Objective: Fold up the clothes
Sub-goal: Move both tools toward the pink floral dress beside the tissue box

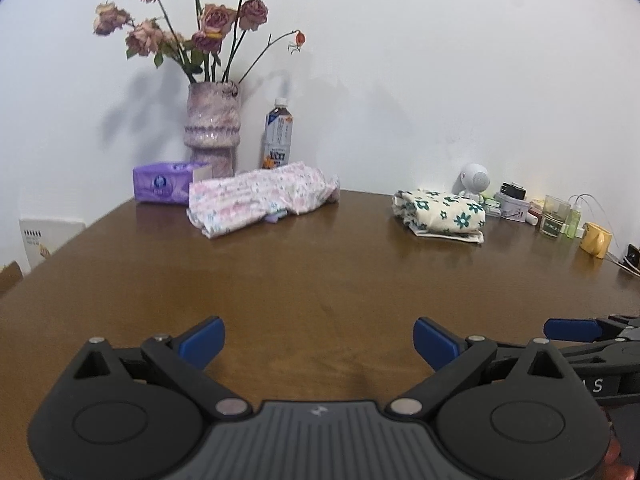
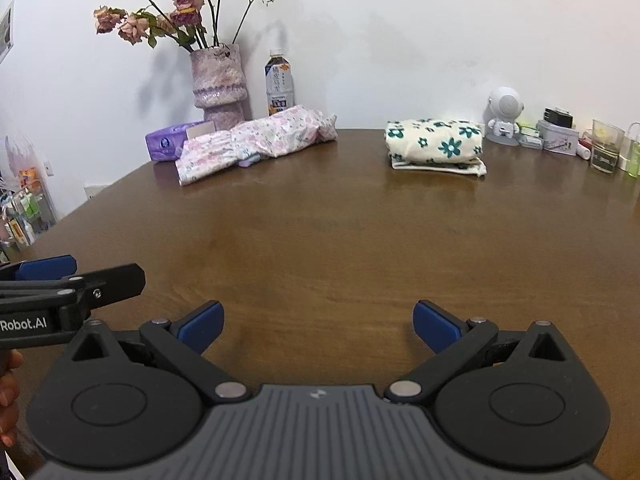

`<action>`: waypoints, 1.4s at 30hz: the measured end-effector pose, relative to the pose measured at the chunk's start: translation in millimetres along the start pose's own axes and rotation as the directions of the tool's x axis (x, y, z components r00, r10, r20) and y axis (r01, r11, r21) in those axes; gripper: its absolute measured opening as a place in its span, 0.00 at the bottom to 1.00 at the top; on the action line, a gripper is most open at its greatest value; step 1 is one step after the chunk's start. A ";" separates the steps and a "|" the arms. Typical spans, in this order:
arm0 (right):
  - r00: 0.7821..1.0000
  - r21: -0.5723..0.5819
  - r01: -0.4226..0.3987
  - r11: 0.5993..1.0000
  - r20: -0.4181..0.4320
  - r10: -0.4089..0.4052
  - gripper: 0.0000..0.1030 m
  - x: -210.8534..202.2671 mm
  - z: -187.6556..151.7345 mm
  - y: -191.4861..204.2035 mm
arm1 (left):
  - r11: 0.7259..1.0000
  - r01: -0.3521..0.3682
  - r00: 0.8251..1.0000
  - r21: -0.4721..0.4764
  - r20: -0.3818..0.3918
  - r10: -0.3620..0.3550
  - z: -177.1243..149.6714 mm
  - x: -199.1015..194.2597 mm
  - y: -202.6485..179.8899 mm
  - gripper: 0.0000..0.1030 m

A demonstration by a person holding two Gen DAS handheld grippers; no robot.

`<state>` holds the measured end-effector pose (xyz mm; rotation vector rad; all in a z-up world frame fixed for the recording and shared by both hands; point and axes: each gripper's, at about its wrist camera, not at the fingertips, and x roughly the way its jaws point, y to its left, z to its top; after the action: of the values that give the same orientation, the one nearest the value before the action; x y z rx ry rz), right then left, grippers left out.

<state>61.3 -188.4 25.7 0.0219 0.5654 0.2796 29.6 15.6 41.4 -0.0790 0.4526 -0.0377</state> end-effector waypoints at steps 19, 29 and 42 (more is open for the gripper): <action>0.997 -0.031 -0.081 0.996 0.003 0.081 1.00 56.5 82.5 9.5 | 0.999 -0.014 0.999 -0.042 0.052 0.016 78.2 62.0 36.9 0.99; 0.995 -0.099 -0.079 0.992 0.055 0.085 1.00 110.2 140.9 13.2 | 0.998 -0.020 1.000 -0.057 -0.021 0.019 115.4 130.4 62.6 0.98; 0.998 -0.185 -0.056 0.981 0.022 0.061 0.97 227.1 183.5 38.5 | 0.976 -0.216 0.975 -0.042 -0.056 0.213 130.4 221.3 121.3 0.92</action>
<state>332.5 -80.4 65.1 -0.1366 0.5105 0.3876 287.9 133.3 51.7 -0.0764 0.5116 0.1840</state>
